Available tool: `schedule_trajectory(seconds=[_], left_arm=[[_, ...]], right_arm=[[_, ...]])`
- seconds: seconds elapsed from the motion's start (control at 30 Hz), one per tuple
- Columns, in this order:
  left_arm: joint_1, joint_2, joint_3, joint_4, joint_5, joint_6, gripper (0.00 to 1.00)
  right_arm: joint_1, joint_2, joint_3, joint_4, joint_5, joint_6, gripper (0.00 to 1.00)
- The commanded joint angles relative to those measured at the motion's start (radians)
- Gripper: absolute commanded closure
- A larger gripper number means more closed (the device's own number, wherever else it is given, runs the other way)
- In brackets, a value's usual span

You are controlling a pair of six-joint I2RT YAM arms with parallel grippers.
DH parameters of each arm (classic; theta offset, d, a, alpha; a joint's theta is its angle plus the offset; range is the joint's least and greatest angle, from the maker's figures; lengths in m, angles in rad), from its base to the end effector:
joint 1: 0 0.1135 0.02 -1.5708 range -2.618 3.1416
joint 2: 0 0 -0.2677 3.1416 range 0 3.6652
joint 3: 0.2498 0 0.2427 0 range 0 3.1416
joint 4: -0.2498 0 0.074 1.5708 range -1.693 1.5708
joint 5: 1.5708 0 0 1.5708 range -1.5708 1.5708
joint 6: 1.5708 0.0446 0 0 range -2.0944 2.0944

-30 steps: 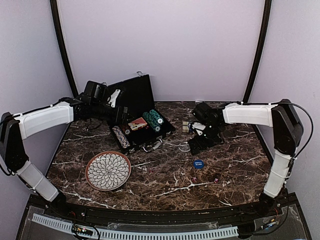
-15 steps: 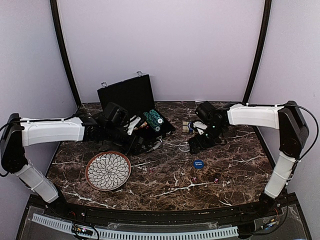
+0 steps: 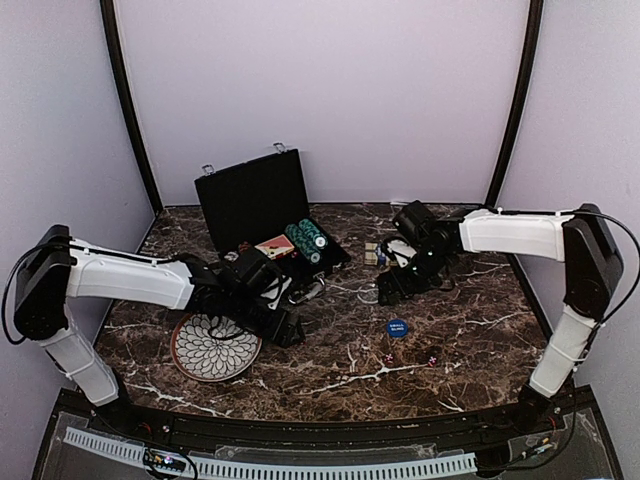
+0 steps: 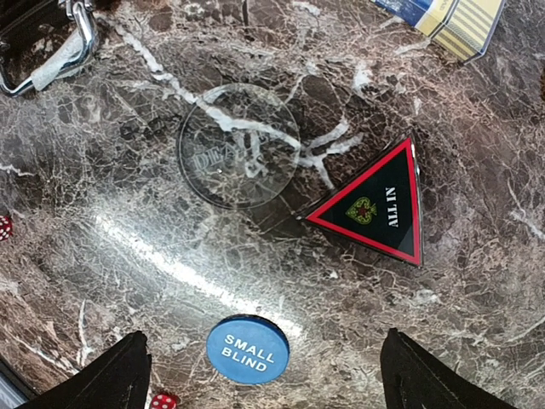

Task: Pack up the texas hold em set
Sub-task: Pick up the dice from the center of the board.

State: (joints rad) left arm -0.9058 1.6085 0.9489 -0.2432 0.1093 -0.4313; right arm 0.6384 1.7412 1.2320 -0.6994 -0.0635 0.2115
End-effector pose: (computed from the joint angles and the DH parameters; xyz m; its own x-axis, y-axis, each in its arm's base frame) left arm 0.1973 -0.2595 0.1914 -0.7845 0.3270 -0.5269 0.5460 0.7672 -0.3367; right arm 0.2729 0.2061 0.2042 -0.8629 -0.3794 -0.3340 -0.4415 0.8875 0.1324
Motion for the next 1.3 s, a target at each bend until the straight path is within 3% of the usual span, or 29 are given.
schedule_trajectory(seconds=[0.0, 0.43, 0.77, 1.27], left_arm=[[-0.022, 0.056, 0.018, -0.015, -0.024, -0.078, 0.24], [-0.067, 0.201, 0.156, -0.109, -0.088, -0.112, 0.38], [-0.071, 0.253, 0.209, -0.127, -0.090, -0.104, 0.60], [-0.071, 0.251, 0.257, -0.149, -0.074, -0.060, 0.84]], right_arm=[[-0.003, -0.044, -0.037, 0.048, -0.017, 0.022, 0.05], [-0.002, -0.075, -0.083, 0.069, -0.034, 0.026, 0.06], [-0.002, -0.071, -0.098, 0.078, -0.037, 0.020, 0.06], [-0.002, -0.071, -0.098, 0.080, -0.038, 0.019, 0.06]])
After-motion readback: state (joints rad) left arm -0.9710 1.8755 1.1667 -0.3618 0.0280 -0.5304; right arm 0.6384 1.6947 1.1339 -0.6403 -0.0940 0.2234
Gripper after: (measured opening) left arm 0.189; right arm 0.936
